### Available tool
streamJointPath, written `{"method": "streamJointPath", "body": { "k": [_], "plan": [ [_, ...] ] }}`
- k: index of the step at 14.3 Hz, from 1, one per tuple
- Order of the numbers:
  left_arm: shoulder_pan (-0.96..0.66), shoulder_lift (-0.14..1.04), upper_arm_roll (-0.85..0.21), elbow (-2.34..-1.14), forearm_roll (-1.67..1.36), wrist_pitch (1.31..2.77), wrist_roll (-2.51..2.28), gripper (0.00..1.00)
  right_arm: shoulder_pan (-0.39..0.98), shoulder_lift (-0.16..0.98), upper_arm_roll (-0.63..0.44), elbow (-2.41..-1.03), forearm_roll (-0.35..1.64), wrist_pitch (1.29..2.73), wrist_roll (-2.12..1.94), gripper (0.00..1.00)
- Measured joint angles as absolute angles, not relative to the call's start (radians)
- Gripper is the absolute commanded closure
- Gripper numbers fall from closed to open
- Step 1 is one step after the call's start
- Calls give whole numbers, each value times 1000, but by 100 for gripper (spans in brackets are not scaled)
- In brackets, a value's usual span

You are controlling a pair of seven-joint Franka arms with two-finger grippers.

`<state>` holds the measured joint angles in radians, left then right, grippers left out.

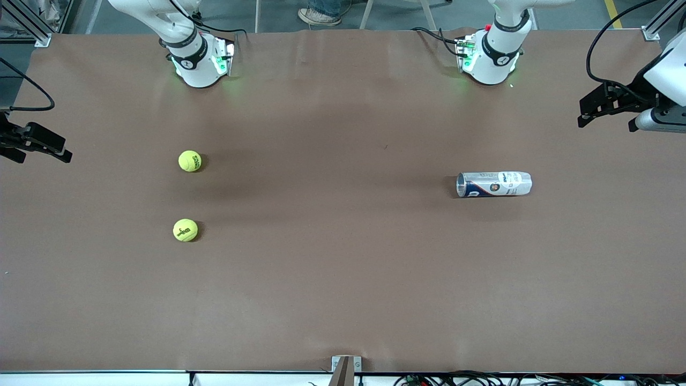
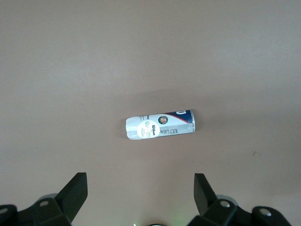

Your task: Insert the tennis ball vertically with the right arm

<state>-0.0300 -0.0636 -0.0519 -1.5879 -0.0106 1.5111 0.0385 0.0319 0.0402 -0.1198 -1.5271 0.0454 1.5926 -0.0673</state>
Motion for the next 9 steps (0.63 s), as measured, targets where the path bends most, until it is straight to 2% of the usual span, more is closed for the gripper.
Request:
{"method": "streamJointPath", "body": {
  "k": [5, 9],
  "plan": [
    [-30, -61, -51, -1588, -11, 1511, 38, 0, 32, 40, -119, -1527, 45, 1593, -67, 0],
    [-30, -16, -54, -1588, -11, 1526, -5, 0, 32, 40, -118, -1527, 45, 1590, -67, 0]
  ]
}}
